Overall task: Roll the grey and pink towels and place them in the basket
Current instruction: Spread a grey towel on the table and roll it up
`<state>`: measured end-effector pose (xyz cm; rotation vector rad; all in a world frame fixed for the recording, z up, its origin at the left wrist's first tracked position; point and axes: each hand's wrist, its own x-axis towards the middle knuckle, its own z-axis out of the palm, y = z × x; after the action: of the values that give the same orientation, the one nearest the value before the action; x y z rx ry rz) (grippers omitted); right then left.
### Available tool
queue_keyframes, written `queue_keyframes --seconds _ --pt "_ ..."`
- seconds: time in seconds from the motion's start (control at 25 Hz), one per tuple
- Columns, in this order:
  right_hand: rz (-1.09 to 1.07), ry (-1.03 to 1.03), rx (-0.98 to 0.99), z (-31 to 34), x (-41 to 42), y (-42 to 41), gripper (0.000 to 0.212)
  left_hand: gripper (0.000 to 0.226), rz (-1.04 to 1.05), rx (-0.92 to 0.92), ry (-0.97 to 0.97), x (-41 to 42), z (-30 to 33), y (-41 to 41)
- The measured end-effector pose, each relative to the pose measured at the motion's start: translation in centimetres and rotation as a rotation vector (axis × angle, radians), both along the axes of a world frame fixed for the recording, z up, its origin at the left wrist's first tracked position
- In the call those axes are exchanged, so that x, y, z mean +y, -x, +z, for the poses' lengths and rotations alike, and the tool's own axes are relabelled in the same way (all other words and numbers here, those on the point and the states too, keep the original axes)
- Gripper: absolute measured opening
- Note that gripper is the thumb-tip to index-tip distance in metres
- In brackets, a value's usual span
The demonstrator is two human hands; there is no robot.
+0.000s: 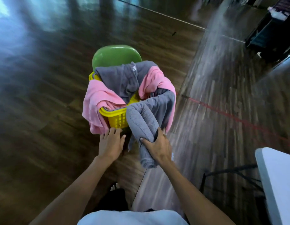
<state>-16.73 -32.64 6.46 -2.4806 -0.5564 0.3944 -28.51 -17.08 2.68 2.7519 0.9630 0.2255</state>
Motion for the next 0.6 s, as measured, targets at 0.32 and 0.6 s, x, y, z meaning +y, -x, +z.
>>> queue_keyframes --seconds 0.32,0.6 --pt "-0.018 0.105 0.14 0.2 16.7 -15.6 0.085 0.025 -0.012 0.073 -0.054 18.2 -0.2 -14.7" --pt "0.109 0.371 0.346 -5.0 28.4 -26.1 0.075 0.04 -0.057 0.238 0.0 28.6 -6.3 -19.3"
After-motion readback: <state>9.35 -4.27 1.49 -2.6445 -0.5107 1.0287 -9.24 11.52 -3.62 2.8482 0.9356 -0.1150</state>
